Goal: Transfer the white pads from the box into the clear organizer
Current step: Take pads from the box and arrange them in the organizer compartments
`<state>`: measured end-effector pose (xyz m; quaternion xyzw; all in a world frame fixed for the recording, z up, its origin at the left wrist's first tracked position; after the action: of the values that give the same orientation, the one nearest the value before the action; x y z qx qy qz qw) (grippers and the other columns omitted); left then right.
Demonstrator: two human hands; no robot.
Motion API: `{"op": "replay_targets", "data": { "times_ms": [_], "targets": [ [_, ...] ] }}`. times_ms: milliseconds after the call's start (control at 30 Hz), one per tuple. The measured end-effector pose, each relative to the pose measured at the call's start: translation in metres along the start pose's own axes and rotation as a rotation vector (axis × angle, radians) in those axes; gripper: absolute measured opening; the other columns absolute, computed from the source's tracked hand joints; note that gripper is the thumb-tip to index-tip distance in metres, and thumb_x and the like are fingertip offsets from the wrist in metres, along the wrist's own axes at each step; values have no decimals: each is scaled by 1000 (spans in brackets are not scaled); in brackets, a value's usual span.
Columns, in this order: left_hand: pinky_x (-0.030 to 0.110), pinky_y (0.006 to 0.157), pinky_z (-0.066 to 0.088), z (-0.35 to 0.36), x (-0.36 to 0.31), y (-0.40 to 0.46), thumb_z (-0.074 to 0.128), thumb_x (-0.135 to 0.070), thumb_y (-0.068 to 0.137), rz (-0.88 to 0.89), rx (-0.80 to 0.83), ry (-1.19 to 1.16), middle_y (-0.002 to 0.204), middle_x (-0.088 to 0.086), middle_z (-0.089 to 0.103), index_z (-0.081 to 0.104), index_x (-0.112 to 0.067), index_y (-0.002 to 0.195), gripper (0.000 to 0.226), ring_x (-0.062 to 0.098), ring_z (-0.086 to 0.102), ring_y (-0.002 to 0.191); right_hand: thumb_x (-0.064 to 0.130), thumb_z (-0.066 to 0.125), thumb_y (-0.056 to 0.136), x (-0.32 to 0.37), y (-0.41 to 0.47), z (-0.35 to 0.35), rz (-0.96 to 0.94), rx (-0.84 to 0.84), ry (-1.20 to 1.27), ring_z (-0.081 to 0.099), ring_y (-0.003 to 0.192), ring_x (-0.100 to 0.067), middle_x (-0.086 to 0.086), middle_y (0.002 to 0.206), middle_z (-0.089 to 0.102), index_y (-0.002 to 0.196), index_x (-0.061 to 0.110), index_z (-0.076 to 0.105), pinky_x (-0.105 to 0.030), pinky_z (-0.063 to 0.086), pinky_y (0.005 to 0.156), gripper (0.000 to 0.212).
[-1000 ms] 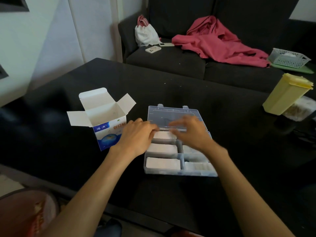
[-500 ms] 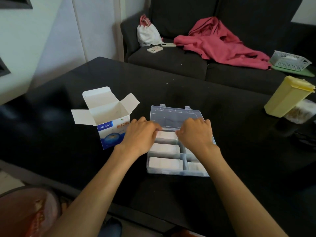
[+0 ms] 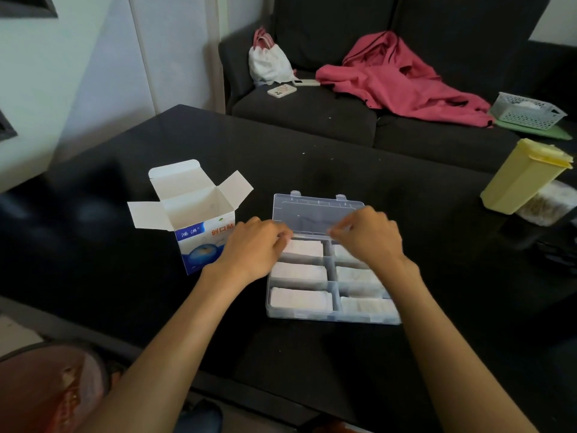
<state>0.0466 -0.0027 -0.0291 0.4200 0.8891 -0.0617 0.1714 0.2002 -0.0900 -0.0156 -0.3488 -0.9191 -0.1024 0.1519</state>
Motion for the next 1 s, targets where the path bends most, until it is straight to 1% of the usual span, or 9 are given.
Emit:
{"op": "replay_targets", "data": {
  "times_ms": [67,133,267,333,400,500,733,900,1000],
  "targets": [
    [30,99,41,-4,3,-1,39,-26,101,-49,45,-159,136,-4,53,53,-27,130,32,16,50,122,32,63,87,-12,5,-12,44,5,145,58,65,-11,1,82,65,88,15,70,-32,52,75,19],
    [30,101,42,-9,4,-1,40,-16,100,-92,64,-260,139,-2,51,49,-23,133,35,17,50,124,29,63,87,-18,7,-17,53,17,264,58,69,-10,0,86,65,86,16,69,-28,51,69,15],
    [33,103,40,-17,10,-1,40,-1,96,-227,117,-309,139,5,50,46,-15,137,44,22,50,125,30,65,85,-9,3,-3,11,118,379,59,77,-11,2,88,64,93,14,71,-25,49,75,19],
    [31,100,40,-14,11,-4,40,0,95,-268,232,-285,137,8,51,46,-12,136,43,23,50,123,33,66,84,-7,3,7,-4,155,370,59,76,-10,2,90,66,95,16,72,-26,50,77,20],
    [29,90,42,-10,9,-9,40,-3,96,-271,325,-230,134,8,53,48,-12,134,40,21,52,115,33,67,83,-11,5,14,5,153,348,60,76,-11,-1,94,69,96,17,72,-27,52,77,22],
    [25,84,43,-1,4,-12,40,-6,96,-268,387,-224,131,6,54,49,-12,132,38,19,55,111,36,71,79,-18,8,20,46,130,325,62,80,-15,-3,94,70,98,14,72,-30,54,78,29],
    [23,84,42,-1,-2,-13,41,-8,96,-271,377,-186,131,4,53,46,-14,133,38,19,54,111,38,73,77,-12,5,27,63,149,272,63,70,-15,1,75,69,82,16,74,-37,57,77,23],
    [26,88,43,-3,-4,-17,40,-10,97,-223,362,-111,131,4,53,44,-16,135,39,19,54,112,37,72,78,-13,4,23,37,103,268,62,79,-13,-1,94,72,90,17,74,-37,56,82,24],
    [31,93,48,-2,-3,-20,42,-14,97,-200,338,-39,131,3,53,41,-19,137,40,19,55,111,38,72,78,-13,4,22,22,104,266,61,78,-12,-1,96,71,93,20,74,-34,55,81,24]
  ]
}}
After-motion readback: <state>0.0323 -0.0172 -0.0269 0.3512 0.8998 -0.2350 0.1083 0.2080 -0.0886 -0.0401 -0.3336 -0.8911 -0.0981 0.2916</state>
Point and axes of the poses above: each hand's wrist, its own y-axis towards the middle knuckle, its own z-axis out of the palm, x = y × z, the point moved 3 cm from there along y, towards the middle knuckle
